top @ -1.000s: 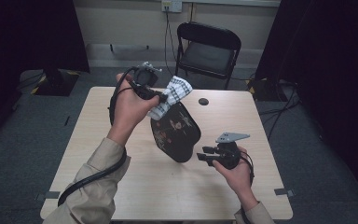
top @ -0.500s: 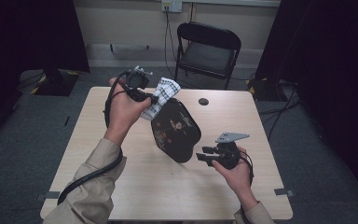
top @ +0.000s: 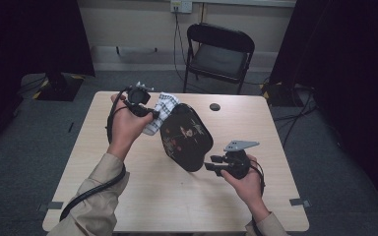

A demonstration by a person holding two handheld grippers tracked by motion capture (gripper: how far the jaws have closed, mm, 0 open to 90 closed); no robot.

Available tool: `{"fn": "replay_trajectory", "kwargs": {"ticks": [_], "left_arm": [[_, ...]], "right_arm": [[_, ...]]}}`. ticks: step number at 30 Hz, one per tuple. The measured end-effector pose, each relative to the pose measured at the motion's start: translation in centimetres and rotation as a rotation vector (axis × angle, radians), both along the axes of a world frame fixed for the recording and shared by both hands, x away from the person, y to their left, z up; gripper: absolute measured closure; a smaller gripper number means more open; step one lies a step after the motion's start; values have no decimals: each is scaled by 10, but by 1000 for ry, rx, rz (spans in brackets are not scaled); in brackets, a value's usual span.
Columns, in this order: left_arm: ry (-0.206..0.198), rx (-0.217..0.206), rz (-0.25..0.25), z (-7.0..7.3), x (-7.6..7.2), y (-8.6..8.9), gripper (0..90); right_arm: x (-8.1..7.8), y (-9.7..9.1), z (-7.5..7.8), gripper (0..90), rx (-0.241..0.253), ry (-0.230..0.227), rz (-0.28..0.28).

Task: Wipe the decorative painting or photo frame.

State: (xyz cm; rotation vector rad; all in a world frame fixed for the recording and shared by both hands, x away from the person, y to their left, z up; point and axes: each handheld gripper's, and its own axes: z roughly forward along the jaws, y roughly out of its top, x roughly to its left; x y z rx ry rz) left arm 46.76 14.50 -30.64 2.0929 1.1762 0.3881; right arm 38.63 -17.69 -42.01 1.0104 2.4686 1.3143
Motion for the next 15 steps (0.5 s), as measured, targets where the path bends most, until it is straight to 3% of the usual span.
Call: {"fn": "replay_trajectory", "kwargs": {"ticks": [15], "left_arm": [[63,-12,33,-40,0,14,800]], "right_arm": [[1,4,1,641,5,-11,11]]}}
